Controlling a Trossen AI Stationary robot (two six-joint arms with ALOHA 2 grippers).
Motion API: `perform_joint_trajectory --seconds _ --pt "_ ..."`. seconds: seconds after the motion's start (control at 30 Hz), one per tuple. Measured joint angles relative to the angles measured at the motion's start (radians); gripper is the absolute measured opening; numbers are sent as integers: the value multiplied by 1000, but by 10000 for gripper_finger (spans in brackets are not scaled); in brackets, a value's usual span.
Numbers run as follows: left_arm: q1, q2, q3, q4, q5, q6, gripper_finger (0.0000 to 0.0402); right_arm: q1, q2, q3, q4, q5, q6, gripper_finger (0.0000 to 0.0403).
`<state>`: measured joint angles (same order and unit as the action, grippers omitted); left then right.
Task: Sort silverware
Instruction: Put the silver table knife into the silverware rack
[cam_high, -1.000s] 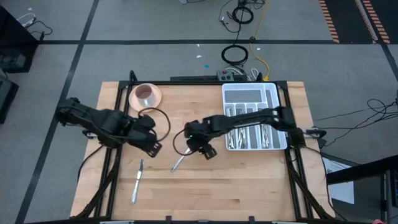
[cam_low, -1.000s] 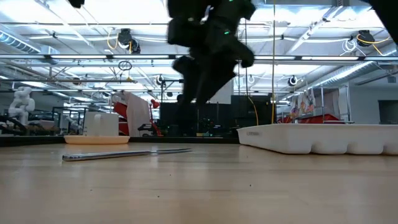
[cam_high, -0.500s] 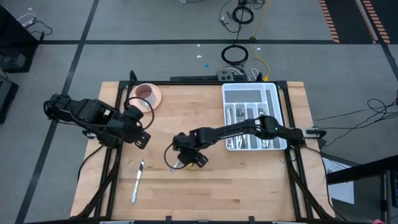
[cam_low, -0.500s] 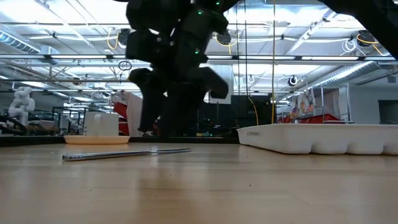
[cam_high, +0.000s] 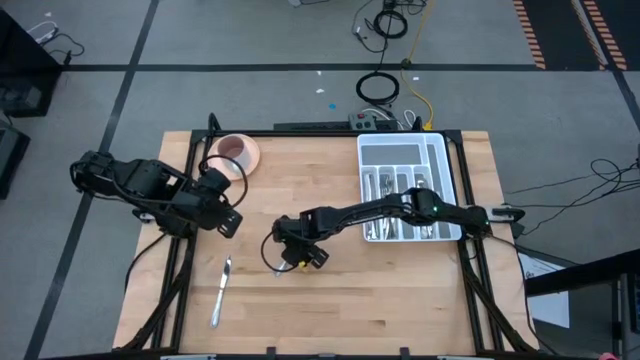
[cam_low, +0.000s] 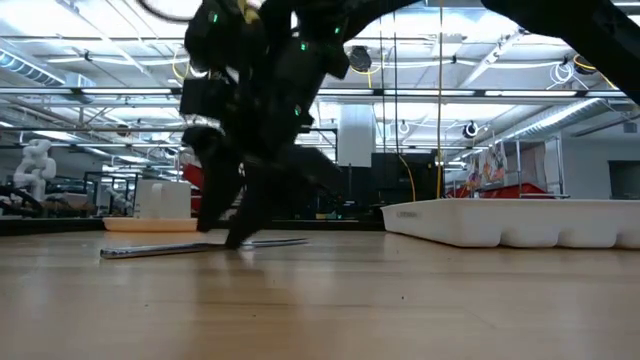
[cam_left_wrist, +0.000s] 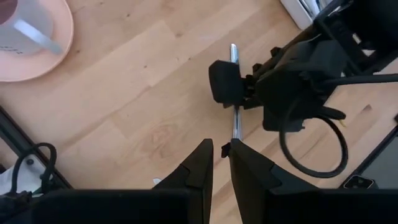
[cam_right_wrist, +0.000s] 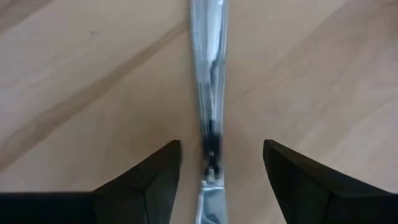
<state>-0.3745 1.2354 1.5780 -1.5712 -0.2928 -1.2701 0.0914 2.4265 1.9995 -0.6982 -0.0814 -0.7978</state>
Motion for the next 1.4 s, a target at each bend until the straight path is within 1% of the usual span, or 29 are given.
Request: perform_joint_trajectory --seconds 0.17,0.27,0.33,0.53,0.7,0.8,0.83,1.07,1.2,1.4 --pt "0 0 0 0 -14 0 59 -2 21 4 6 3 -5 223" --pt "0 0 0 0 -30 0 59 -7 43 5 -4 13 -3 210" --pt "0 0 0 0 -31 0 59 -12 63 7 -31 4 -3 191" --pt "0 0 0 0 -31 0 59 -32 92 10 -56 -101 17 111" --pt "0 0 0 0 -30 27 59 -39 93 7 -65 -101 26 57" --pt "0 0 0 0 -29 51 59 -48 93 7 -94 -103 40 17" --pt "0 0 0 0 -27 54 59 -51 93 8 -101 -102 54 11" --pt "0 0 0 0 -26 81 59 -57 74 10 -122 -93 179 2" --pt "0 0 0 0 -27 85 59 -47 30 6 -137 -59 247 1" --pt "0 0 0 0 -41 100 59 -42 -11 0 -184 -41 312 0"
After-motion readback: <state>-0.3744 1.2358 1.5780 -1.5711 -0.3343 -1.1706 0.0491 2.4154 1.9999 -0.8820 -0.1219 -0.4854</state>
